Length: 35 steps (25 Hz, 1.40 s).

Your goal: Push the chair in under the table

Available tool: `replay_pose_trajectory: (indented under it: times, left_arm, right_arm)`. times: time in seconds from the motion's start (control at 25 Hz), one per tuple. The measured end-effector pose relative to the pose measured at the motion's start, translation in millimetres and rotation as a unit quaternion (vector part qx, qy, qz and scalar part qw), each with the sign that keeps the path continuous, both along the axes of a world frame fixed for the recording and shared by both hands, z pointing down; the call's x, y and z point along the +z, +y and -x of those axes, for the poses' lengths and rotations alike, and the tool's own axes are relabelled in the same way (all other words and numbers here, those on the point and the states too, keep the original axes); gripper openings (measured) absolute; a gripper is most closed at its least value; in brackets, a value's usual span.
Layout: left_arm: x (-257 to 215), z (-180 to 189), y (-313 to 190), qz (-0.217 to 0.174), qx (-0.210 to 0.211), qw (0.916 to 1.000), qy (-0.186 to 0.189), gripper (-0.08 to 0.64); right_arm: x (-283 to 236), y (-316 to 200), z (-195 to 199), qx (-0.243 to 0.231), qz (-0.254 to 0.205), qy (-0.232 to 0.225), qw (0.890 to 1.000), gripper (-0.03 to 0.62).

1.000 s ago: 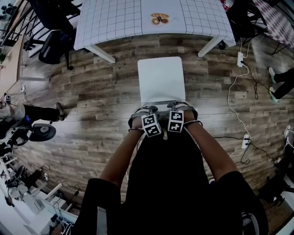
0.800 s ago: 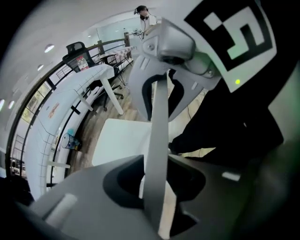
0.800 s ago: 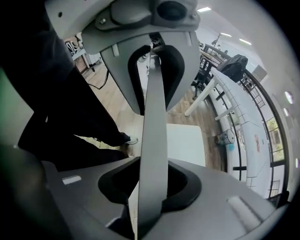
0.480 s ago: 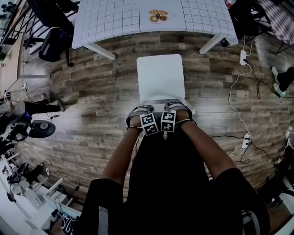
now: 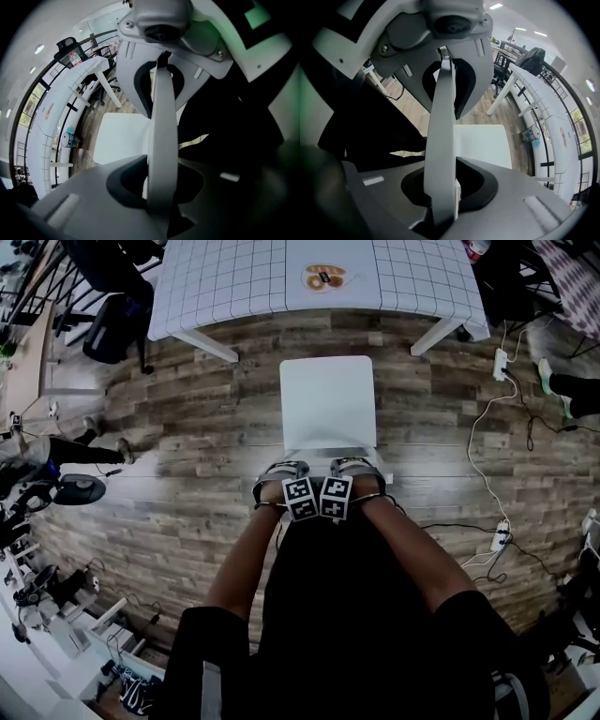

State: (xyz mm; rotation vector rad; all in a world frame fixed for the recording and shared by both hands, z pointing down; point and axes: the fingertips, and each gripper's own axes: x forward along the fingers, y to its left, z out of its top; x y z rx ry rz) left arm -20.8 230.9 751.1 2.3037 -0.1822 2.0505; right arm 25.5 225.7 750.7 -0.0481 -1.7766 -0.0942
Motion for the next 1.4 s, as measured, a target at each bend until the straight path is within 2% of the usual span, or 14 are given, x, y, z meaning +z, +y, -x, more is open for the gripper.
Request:
replay_pose_trajectory:
  times: [0.2,0.36,0.48,0.64,0.84,1.04,1.4]
  left_arm:
    - [-4,0,3,0.014,0.009,0.9998,-0.007,0.083]
    - [-11,2,-13,-0.002,-0.016,0.9999,-0.002,0.087]
    - [-13,10,-23,-0.008,-0.019,0.9998,-0.003,0.087]
    - [-8,2,-27,-0.01,-0.022,0.9997,-0.003,0.099]
    - [-16,4,-68,-0.009,-0.011,0.9999,-0.002,0.089]
    - [-15,3,-77,-0.006,-0.014,0.9999,0.002,0.091]
    - [-19,10,-133,0.0,-0.007,1.0,0.005,0.091]
  right_arm:
    - [-3,3,0,0.0,0.008,-0.001,1.0,0.07]
    - [-10,-12,1,0.0,0.007,-0.006,1.0,0.074]
    - [-12,-22,9,0.0,0.009,-0.005,1.0,0.074]
    - [-7,-25,2,0.004,0.014,-0.008,1.0,0.074]
    - [-15,-67,6,0.004,0.015,-0.008,1.0,0.077]
    - [-13,-75,5,0.008,0.019,-0.006,1.0,0.076]
    - [-17,-130,12,0.014,0.023,-0.006,1.0,0.077]
